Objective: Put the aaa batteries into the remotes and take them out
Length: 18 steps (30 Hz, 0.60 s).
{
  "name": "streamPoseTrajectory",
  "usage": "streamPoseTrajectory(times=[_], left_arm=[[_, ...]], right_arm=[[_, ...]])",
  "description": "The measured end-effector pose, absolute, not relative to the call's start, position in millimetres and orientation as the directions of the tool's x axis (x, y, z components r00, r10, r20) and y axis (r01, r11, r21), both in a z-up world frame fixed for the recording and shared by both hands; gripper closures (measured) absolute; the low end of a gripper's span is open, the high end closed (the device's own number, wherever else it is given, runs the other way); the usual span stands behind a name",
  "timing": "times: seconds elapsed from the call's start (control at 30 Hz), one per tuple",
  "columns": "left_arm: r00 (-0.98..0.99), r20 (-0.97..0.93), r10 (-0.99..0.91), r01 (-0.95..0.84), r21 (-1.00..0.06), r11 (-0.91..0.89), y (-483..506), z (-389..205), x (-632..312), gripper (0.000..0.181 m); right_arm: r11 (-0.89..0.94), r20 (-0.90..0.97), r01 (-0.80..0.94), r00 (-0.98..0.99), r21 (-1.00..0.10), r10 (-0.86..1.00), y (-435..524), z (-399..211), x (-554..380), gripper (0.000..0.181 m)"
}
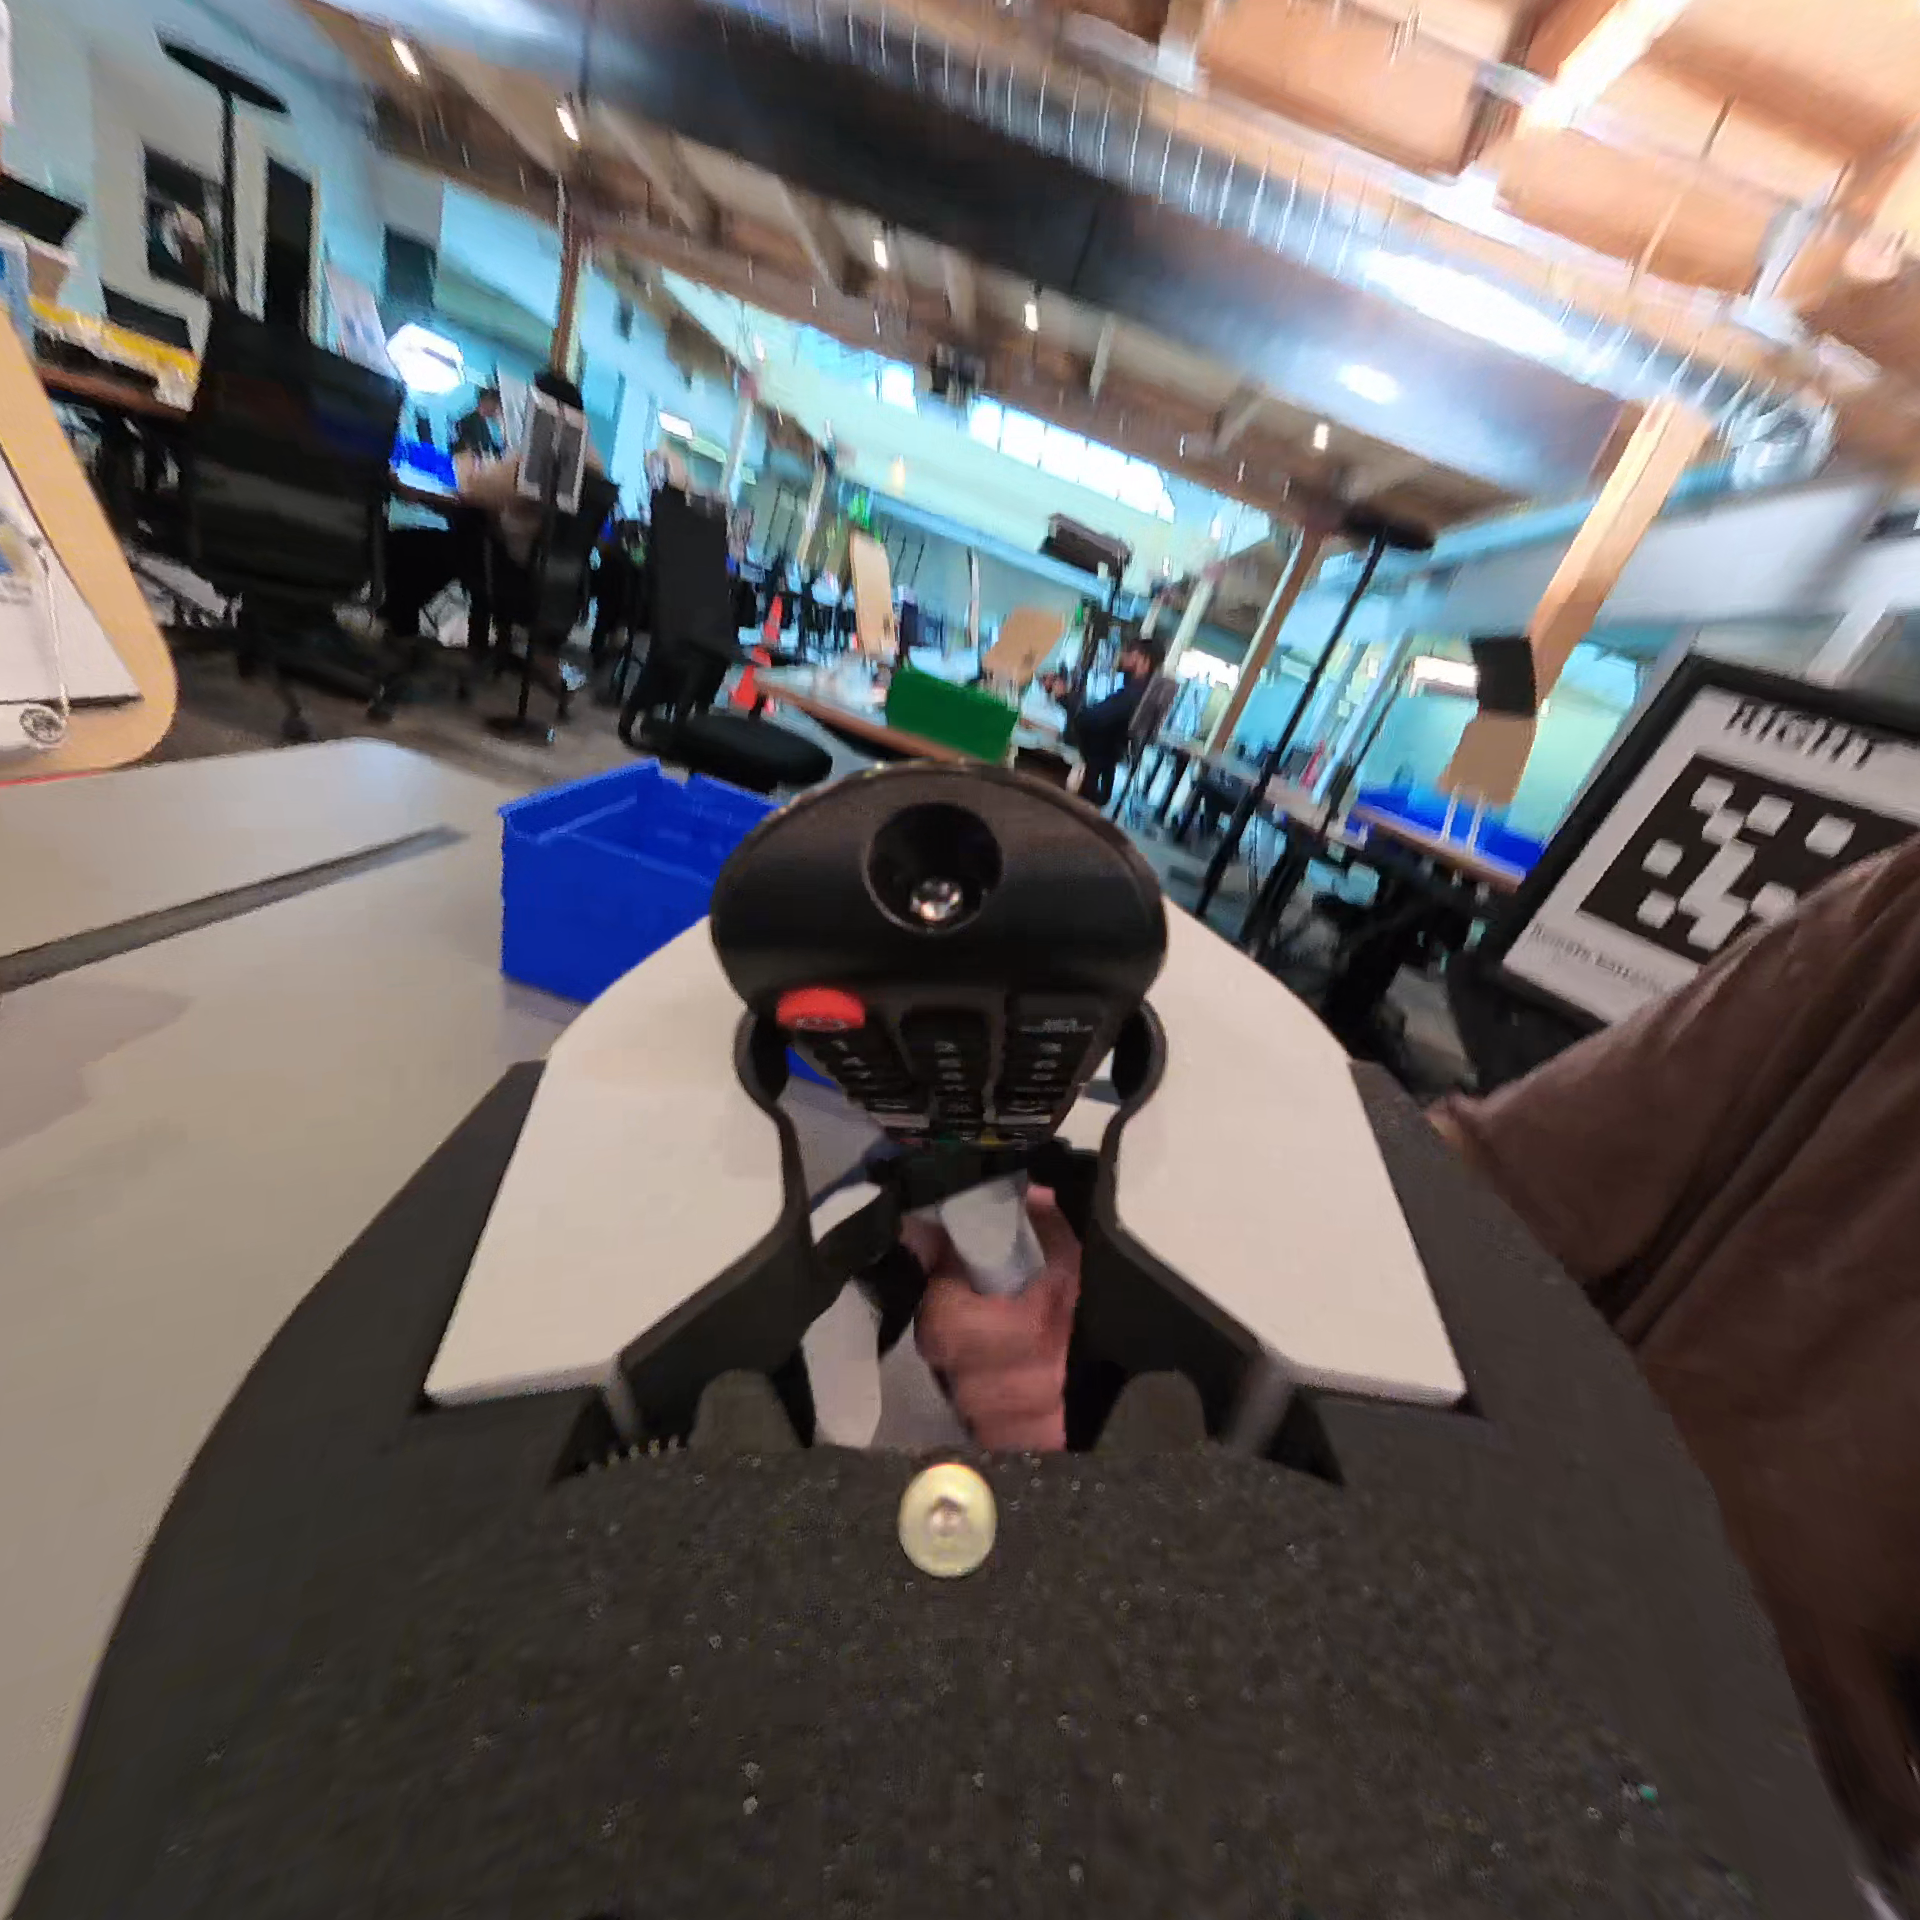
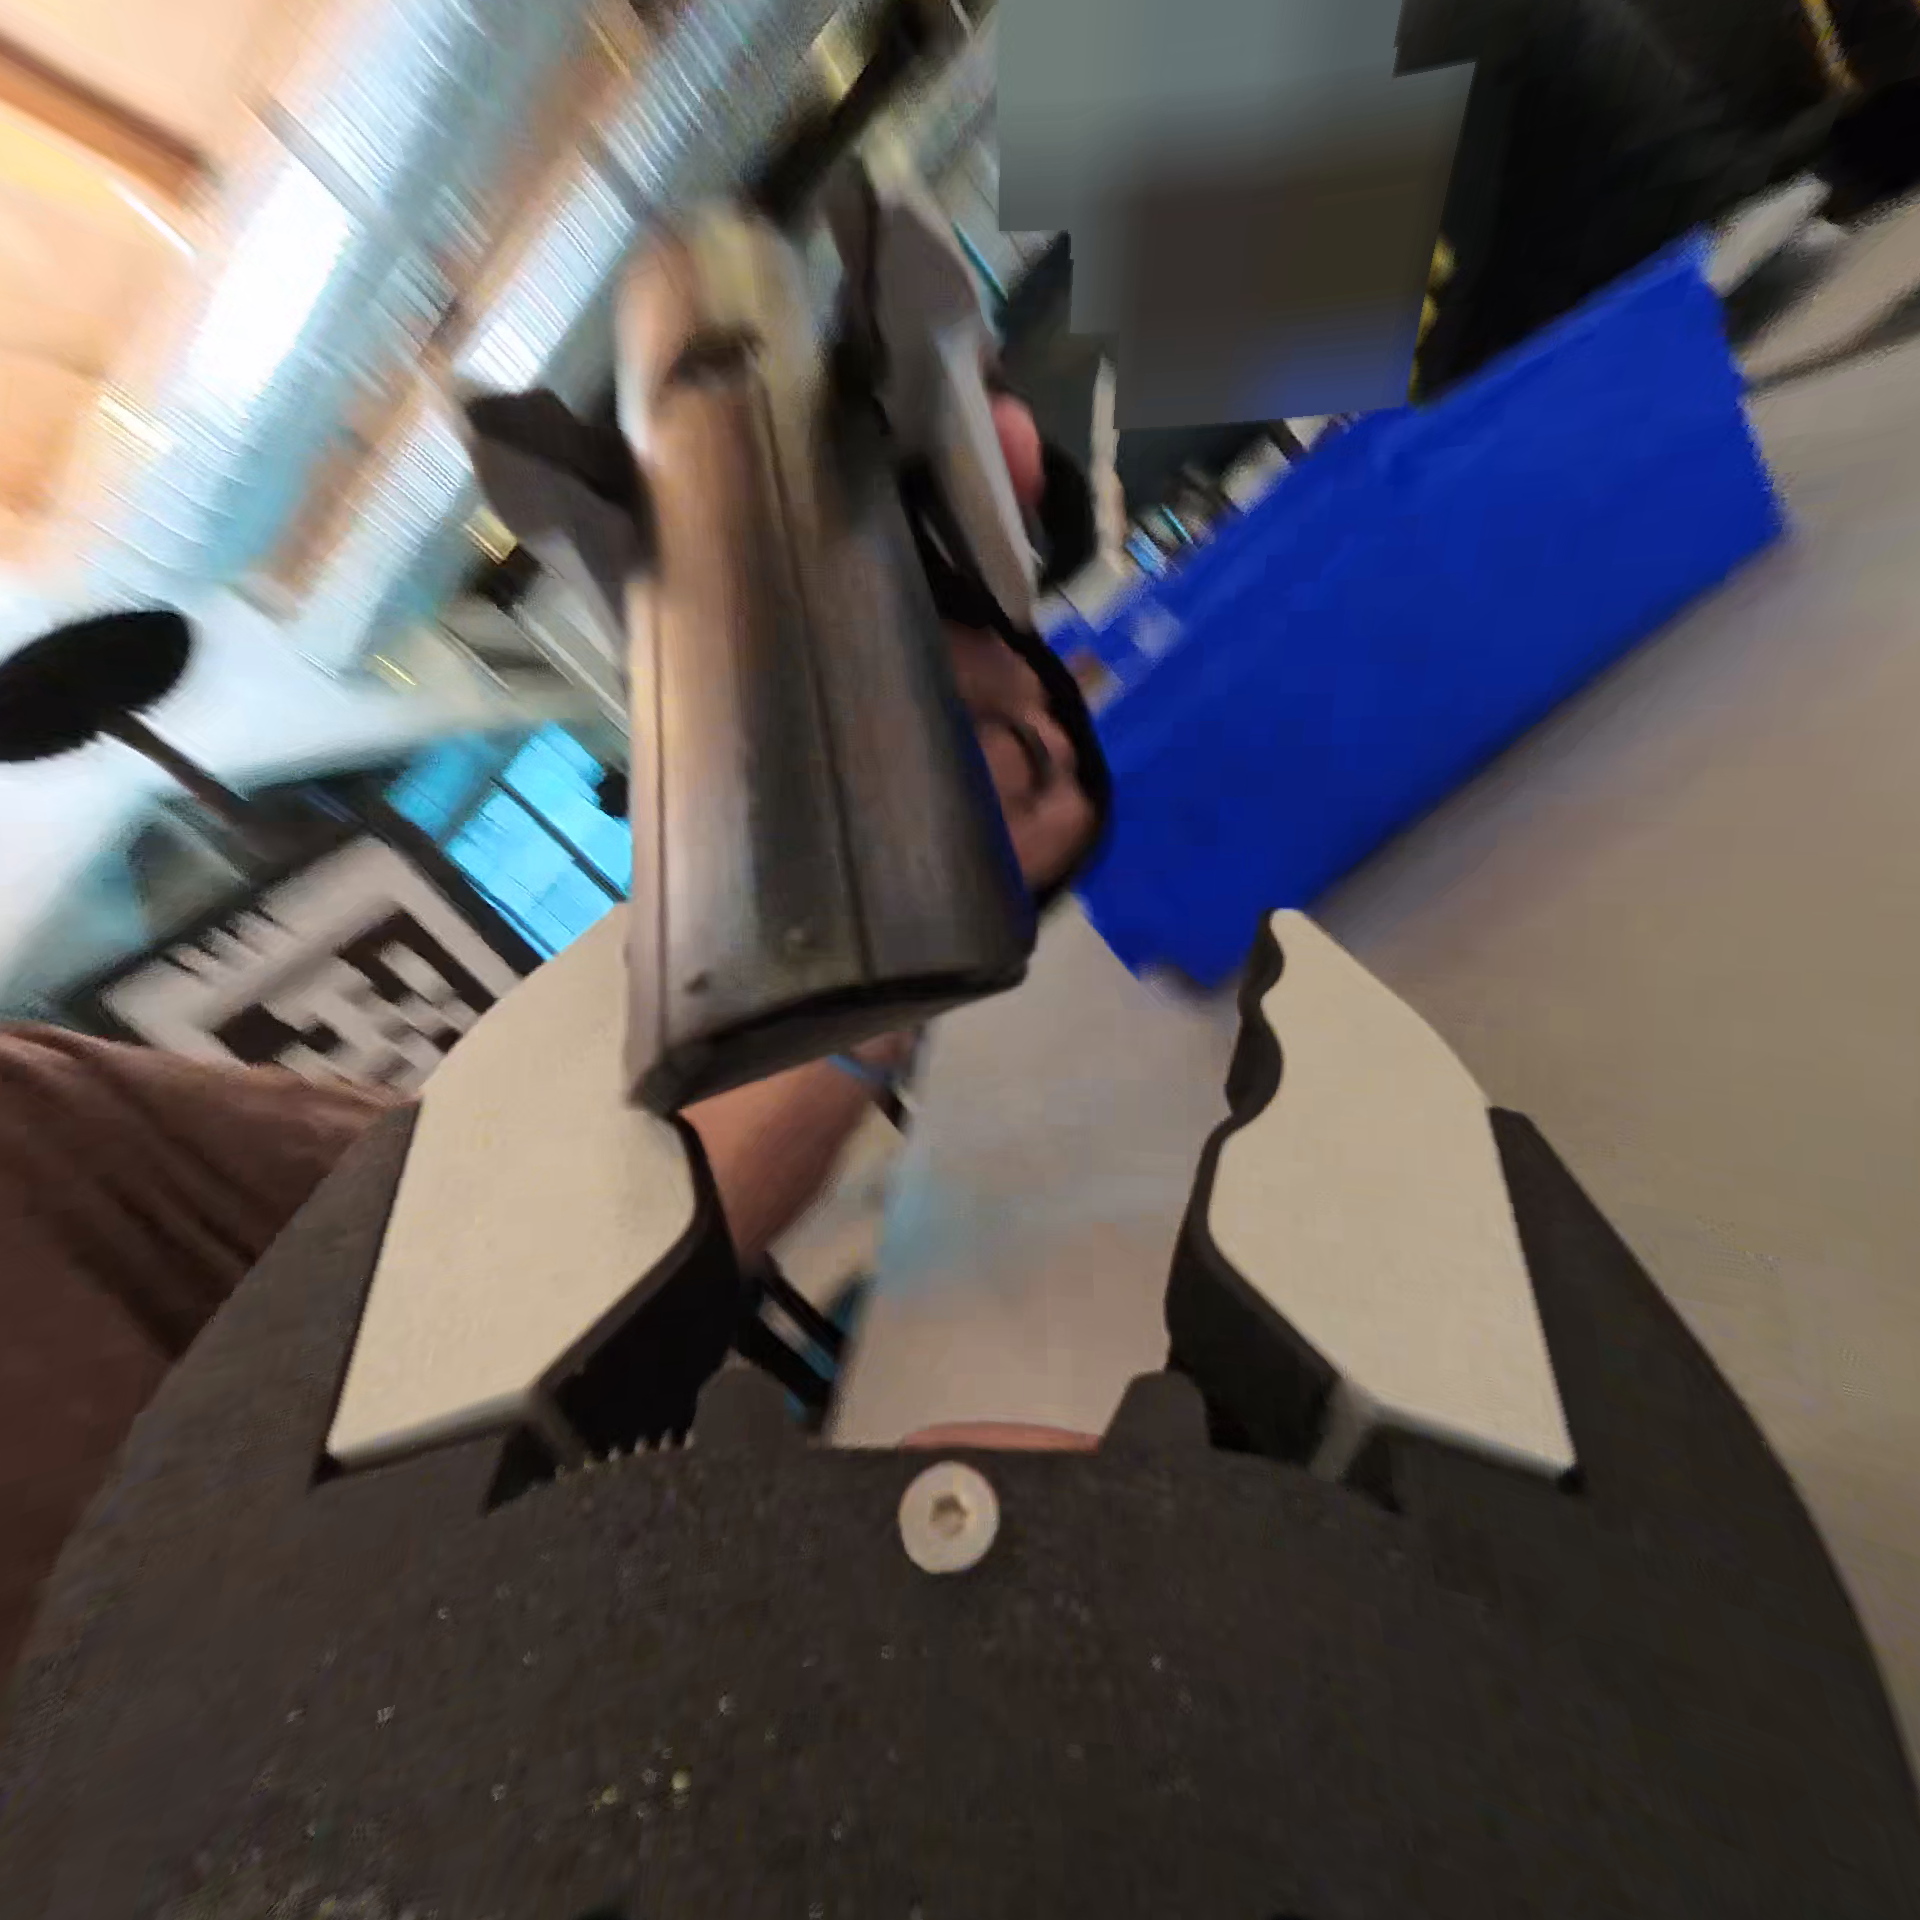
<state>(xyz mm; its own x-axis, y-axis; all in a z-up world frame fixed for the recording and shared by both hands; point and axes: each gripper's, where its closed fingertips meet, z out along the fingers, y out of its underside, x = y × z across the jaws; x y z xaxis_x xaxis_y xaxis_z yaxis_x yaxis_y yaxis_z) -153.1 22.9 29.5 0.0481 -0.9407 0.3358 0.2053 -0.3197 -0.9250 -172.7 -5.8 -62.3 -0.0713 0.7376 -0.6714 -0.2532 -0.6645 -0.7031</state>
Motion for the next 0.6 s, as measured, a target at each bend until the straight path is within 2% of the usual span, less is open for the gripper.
streamPoseTrajectory(times=[0.07, 0.23, 0.33, 0.53, 0.6], left_arm=[[0.039, 0.374, -0.927, 0.281, -0.894, -0.349, 23, 32, -151, 0.120], [0.045, 0.399, -0.916, 0.266, -0.888, -0.374, 14, 13, -141, 0.120], [0.061, 0.395, -0.917, 0.254, -0.894, -0.368, 9, 6, -136, 0.120], [0.056, 0.417, -0.907, 0.269, -0.881, -0.389, 4, 4, -129, 0.120], [0.079, 0.399, -0.914, 0.251, -0.895, -0.369, 3, 1, -128, 0.119]], right_arm=[[-0.665, -0.658, -0.387, -0.174, -0.639, 0.733, -5, -38, -168, 0.078], [-0.495, -0.559, -0.581, -0.082, -0.646, 0.825, 8, -2, -140, 0.098], [-0.416, -0.501, -0.589, -0.022, -0.693, 0.865, 6, 2, -131, 0.120], [-0.366, -0.477, -0.646, -0.002, -0.671, 0.879, 6, 9, -119, 0.120], [-0.386, -0.473, -0.614, -0.023, -0.689, 0.881, 5, 6, -120, 0.121]])
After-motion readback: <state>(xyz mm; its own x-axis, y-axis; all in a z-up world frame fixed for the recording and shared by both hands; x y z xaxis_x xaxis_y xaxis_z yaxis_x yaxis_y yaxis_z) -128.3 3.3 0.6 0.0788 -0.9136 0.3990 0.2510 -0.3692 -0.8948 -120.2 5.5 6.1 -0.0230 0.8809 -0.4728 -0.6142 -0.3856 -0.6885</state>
